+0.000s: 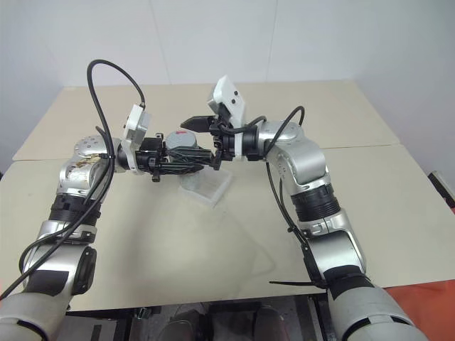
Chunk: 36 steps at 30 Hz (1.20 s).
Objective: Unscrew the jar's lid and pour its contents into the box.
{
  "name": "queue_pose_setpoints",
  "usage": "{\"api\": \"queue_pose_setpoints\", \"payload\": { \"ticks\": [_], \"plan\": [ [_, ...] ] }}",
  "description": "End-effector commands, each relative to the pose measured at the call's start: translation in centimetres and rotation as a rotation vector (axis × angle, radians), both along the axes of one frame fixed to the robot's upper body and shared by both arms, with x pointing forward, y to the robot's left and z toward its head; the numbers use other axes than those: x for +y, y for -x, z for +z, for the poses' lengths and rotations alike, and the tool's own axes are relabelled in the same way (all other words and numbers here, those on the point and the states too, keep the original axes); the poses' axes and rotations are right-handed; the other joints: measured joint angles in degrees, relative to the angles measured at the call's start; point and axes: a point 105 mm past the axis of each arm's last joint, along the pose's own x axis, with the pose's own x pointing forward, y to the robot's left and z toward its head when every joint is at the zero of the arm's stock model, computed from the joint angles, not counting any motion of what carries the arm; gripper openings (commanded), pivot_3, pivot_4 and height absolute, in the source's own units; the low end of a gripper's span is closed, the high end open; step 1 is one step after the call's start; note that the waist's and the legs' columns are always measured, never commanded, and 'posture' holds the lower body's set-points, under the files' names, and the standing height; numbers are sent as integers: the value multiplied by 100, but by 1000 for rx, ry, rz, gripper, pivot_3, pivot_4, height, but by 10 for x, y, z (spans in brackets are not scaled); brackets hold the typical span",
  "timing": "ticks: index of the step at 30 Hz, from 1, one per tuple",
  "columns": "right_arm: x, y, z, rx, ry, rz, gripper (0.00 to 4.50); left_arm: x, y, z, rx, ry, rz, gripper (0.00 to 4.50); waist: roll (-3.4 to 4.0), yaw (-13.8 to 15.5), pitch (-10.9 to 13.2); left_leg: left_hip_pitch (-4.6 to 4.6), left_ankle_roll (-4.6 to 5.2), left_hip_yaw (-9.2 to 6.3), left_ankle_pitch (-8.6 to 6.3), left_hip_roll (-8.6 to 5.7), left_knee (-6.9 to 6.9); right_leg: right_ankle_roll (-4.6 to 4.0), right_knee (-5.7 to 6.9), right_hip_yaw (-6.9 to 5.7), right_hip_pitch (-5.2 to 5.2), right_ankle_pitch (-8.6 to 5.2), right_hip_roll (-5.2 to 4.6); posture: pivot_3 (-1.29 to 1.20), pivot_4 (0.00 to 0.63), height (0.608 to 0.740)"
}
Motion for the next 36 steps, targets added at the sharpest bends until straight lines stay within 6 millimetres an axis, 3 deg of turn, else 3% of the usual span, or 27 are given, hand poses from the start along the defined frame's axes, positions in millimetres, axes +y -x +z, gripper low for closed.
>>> {"api": "queue_pose_setpoints", "payload": {
  "ticks": [1,28,32,36],
  "plan": [
    [-16,-3,15,-50,-50,-38,4439,2,5,13,-47,17,-23,2004,0,0,0,0,0,0,0,0,0,0,0,0,0,0,0,0,150,740],
    [-48,5,7,-48,-35,-31,4439,7,2,12,-40,19,8,2004,0,15,0,0,0,1,0,1,0,0,0,1,0,0,0,0,150,740],
    [-39,23,8,-61,-22,32,4439,4,0,8,-37,19,17,2004,0,18,0,-2,0,0,0,1,0,0,-1,2,-2,0,-1,0,150,740],
    [-27,26,13,-68,-15,16,4439,1,0,7,-38,18,18,2004,0,14,0,-1,0,0,0,2,1,0,0,2,-2,0,-1,0,150,740]
  ]
}}
